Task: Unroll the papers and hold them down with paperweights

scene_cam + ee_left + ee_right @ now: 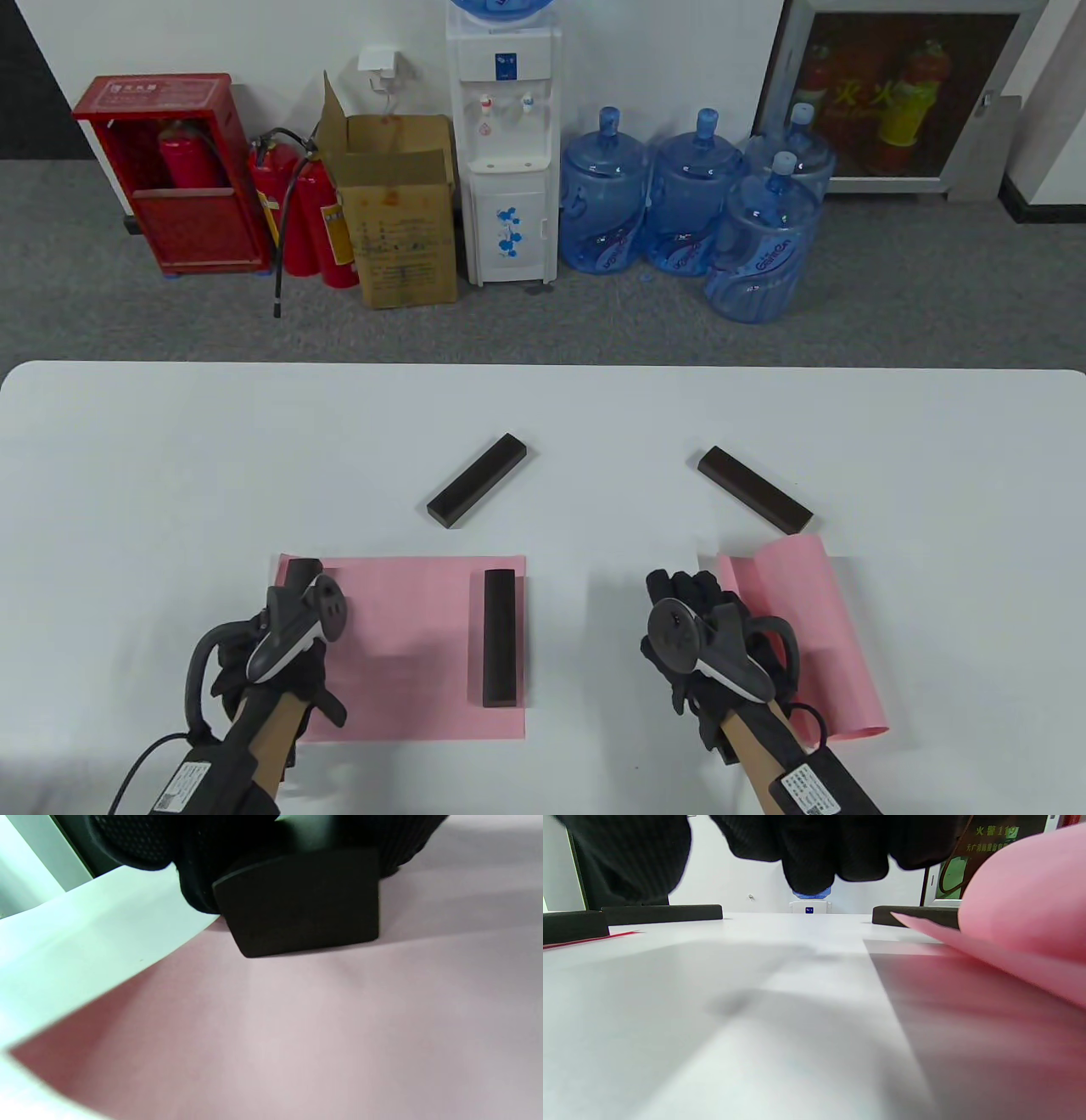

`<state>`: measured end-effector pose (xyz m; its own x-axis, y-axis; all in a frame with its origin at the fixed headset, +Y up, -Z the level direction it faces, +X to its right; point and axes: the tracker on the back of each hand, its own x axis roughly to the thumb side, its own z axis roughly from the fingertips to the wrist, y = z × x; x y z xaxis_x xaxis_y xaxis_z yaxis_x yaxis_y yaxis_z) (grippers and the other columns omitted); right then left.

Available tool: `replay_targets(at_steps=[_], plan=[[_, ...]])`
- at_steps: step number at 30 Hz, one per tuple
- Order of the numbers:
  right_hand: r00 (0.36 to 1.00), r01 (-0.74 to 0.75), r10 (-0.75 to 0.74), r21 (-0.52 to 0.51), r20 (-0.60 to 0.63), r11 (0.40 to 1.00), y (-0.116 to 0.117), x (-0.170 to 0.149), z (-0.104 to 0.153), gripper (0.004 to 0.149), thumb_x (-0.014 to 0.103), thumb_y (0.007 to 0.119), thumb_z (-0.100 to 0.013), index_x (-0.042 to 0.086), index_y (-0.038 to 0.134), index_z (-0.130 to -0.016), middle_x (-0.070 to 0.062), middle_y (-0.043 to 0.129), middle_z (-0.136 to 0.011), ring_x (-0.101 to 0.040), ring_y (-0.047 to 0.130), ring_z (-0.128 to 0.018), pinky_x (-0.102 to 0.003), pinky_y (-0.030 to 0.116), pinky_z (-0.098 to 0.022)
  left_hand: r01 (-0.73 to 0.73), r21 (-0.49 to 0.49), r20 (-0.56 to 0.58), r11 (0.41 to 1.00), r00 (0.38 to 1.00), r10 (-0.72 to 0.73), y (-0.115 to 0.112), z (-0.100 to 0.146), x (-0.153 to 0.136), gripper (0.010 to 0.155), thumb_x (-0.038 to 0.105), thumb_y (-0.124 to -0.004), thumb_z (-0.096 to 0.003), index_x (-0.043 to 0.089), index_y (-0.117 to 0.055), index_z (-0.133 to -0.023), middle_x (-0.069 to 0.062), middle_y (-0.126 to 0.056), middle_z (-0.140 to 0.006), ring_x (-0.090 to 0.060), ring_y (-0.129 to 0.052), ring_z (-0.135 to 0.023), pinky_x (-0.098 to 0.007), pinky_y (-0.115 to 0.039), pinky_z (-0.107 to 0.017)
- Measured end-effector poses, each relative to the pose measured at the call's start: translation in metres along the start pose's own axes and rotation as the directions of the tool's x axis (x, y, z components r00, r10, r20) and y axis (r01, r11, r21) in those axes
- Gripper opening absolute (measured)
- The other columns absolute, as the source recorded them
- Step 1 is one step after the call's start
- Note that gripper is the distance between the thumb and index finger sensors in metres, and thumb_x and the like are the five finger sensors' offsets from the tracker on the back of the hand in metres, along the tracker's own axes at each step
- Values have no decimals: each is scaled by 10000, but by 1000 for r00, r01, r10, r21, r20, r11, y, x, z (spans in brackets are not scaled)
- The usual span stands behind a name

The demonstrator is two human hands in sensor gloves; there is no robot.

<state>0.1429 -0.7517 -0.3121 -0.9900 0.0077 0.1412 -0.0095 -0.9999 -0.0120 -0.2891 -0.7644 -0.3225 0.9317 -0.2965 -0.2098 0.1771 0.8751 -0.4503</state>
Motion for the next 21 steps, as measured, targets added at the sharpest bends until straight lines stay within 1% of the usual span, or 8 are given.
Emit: replay_targets(at_steps=[5,7,8,10,12,15,18,21], plan=[[1000,1,-1,3,-2,1000,0,0,0,773,541,753,-374,266,518,-1057,-50,594,-1066,-339,606,-1015,-529,575,-716,16,-45,-15,999,1000,-17,1,2,1,647,516,-661,-511,588,-307,-1048,-159,-605,-1120,-337,-820,-855,-564,-639,-678],[1000,2,-2,4,-4,1000,0,0,0,774,541,754,-373,265,518,-1057,-51,594,-1066,-338,607,-1015,-530,574,-716,9,-89,-13,996,1000,-10,5,4,-1,685,549,-656,-507,585,-241,-1051,-153,-451,-1201,-388,-701,-982,-584,-585,-714],[1000,3,-3,5,-4,1000,0,-1,0,774,540,754,-374,265,518,-1057,-50,594,-1066,-339,606,-1015,-530,574,-716,-1,-98,-8,995,1000,0,11,9,-3,712,563,-649,-507,578,-192,-1052,-148,-367,-1225,-418,-627,-1033,-596,-550,-735],[1000,4,-4,8,-5,1000,0,-1,0,771,541,752,-375,265,519,-1057,-52,593,-1066,-339,605,-1016,-531,574,-716,-47,-68,22,997,999,49,24,17,-4,737,579,-636,-506,560,-148,-1058,-136,-278,-1244,-455,-528,-1086,-616,-508,-758],[1000,2,-2,11,-5,1000,0,-1,0,773,541,752,-375,265,517,-1057,-52,593,-1067,-340,604,-1016,-531,573,-716,-127,4,63,992,990,127,40,28,-4,734,579,-630,-506,545,-162,-1070,-132,-285,-1247,-460,-518,-1094,-625,-502,-760],[1000,-4,4,18,-5,1000,0,0,0,775,543,752,-374,264,517,-1058,-52,594,-1066,-338,605,-1016,-531,574,-715,-280,113,191,953,948,256,58,47,9,721,576,-627,-507,530,-203,-1088,-130,-316,-1249,-455,-521,-1099,-633,-501,-760],[1000,-7,7,26,-2,1000,0,1,0,772,544,750,-376,264,520,-1058,-54,595,-1066,-342,607,-1014,-532,575,-714,-362,129,295,923,903,312,61,58,32,713,583,-620,-508,530,-218,-1094,-119,-325,-1254,-448,-511,-1111,-640,-498,-762],[1000,-5,5,32,3,999,0,3,0,772,545,749,-376,263,521,-1058,-53,597,-1066,-342,607,-1014,-533,576,-713,-414,97,358,905,863,356,51,57,54,711,586,-617,-508,530,-220,-1095,-113,-316,-1257,-442,-491,-1123,-644,-488,-766]])
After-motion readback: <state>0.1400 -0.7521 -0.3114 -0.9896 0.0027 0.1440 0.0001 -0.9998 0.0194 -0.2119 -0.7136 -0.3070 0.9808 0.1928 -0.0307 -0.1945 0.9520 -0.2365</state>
